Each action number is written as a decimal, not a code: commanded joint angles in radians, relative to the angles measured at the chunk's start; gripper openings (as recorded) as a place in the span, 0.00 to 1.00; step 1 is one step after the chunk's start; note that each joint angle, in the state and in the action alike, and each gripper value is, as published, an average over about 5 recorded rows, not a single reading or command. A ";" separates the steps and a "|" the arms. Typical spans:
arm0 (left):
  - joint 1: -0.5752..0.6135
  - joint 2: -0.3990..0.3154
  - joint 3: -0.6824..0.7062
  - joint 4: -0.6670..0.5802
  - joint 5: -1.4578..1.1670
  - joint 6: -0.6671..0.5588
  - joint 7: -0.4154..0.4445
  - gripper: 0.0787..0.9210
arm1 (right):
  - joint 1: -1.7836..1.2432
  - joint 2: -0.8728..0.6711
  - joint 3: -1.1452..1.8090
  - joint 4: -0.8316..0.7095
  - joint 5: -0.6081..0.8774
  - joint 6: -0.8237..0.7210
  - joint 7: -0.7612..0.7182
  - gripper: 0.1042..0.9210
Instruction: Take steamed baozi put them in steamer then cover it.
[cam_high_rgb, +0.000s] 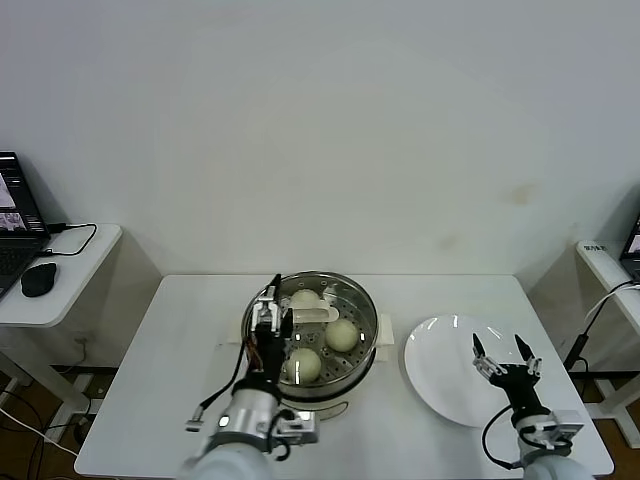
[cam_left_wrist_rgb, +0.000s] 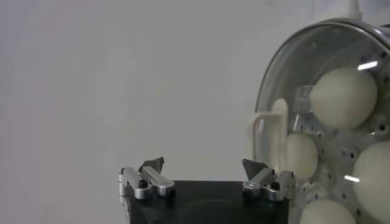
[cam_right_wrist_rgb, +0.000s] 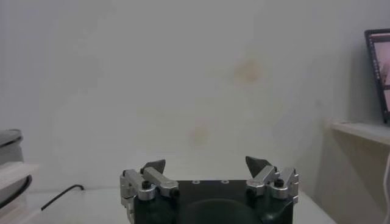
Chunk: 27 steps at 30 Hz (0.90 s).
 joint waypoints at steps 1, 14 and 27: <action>0.067 0.120 -0.253 -0.155 -0.609 0.036 -0.122 0.88 | -0.040 -0.010 -0.049 0.073 -0.012 -0.067 0.083 0.88; 0.303 0.087 -0.704 0.153 -1.423 -0.374 -0.308 0.88 | -0.101 0.012 -0.107 0.135 -0.143 -0.050 0.149 0.88; 0.403 0.020 -0.717 0.246 -1.557 -0.329 -0.253 0.88 | -0.110 0.018 -0.147 0.105 -0.127 -0.073 0.170 0.88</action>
